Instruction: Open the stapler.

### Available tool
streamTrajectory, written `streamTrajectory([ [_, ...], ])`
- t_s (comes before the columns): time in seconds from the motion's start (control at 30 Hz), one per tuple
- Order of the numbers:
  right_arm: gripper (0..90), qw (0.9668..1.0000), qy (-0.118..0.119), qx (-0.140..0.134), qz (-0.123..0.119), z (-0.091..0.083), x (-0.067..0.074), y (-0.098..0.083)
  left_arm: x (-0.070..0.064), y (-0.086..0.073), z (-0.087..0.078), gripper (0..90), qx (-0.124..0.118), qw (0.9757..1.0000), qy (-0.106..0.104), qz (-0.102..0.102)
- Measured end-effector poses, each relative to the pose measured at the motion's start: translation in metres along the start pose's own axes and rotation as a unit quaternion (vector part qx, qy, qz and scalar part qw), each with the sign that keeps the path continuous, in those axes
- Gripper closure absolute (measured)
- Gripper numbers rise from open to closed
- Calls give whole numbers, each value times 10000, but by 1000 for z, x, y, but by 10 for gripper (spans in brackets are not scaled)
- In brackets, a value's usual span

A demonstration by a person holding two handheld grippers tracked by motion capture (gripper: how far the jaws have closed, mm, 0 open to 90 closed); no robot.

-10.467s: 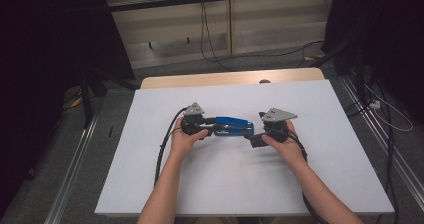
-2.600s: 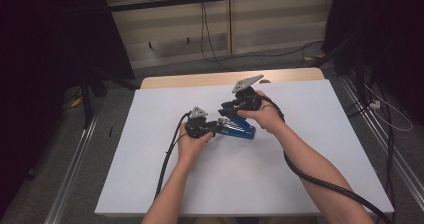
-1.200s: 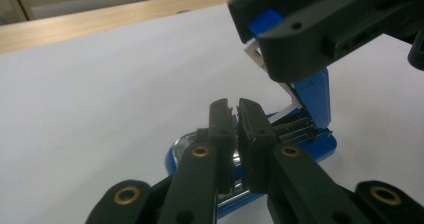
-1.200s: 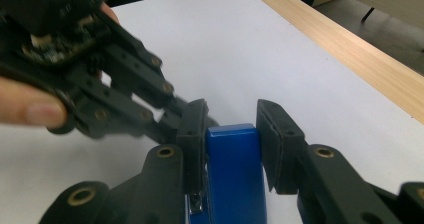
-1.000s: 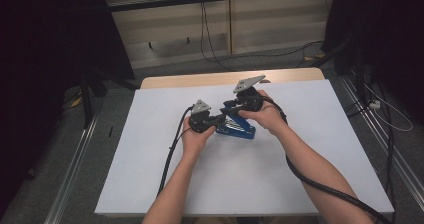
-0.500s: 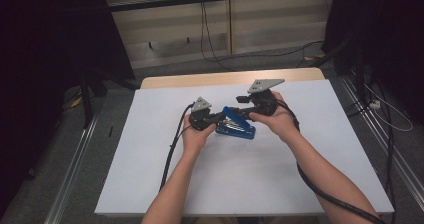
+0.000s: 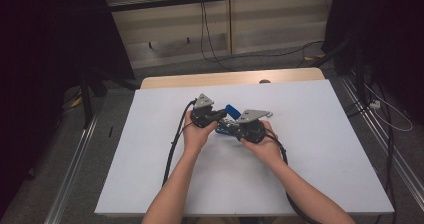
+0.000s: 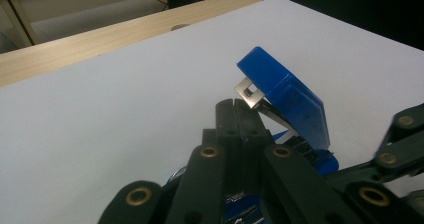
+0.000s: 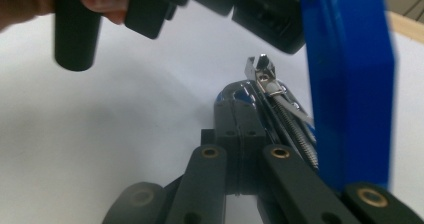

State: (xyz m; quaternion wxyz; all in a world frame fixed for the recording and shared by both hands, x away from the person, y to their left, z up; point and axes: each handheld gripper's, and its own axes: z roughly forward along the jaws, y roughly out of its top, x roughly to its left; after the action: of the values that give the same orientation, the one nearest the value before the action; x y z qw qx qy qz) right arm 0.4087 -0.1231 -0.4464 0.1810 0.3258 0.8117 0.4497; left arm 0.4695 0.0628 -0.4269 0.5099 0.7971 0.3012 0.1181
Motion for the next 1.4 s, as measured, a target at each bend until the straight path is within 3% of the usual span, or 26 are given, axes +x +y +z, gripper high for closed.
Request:
streamTrajectory([
  [0.23, 900, 9975, -378, -237, 539, 12, -3, -3, 1, 1, -1, 900, 14, 10000, 16, 52],
  [0.37, 900, 9963, -543, -315, 583, 13, -6, -2, 1, 1, 0, 900, 2, 10000, 20, 52],
  [0.5, 900, 9962, -632, -207, 554, 19, -4, -2, -2, -1, 4, 900, 52, 10000, 2, 59],
  [0.63, 900, 9934, -781, -374, 746, 24, -1, 0, -3, -2, 7, 900, 62, 9999, 10, 80],
  [0.7, 900, 9925, -936, -416, 659, 25, 2, 2, -2, -2, 6, 900, 30, 10000, 11, 40],
  [0.83, 900, 9917, -997, -472, 655, 23, 1, 2, 0, -2, 5, 900, 13, 10000, 6, 39],
  [0.97, 900, 9922, -956, -410, 684, 23, 0, 3, 3, -7, 8, 900, 76, 10000, 5, -31],
  [1.27, 900, 9917, -1025, -460, 621, 22, 1, 3, 5, -6, 6, 900, -70, 9999, 134, 19],
  [1.4, 900, 9920, -1011, -459, 600, 20, 2, 3, 2, -5, 7, 900, -16, 9999, 74, 106],
])
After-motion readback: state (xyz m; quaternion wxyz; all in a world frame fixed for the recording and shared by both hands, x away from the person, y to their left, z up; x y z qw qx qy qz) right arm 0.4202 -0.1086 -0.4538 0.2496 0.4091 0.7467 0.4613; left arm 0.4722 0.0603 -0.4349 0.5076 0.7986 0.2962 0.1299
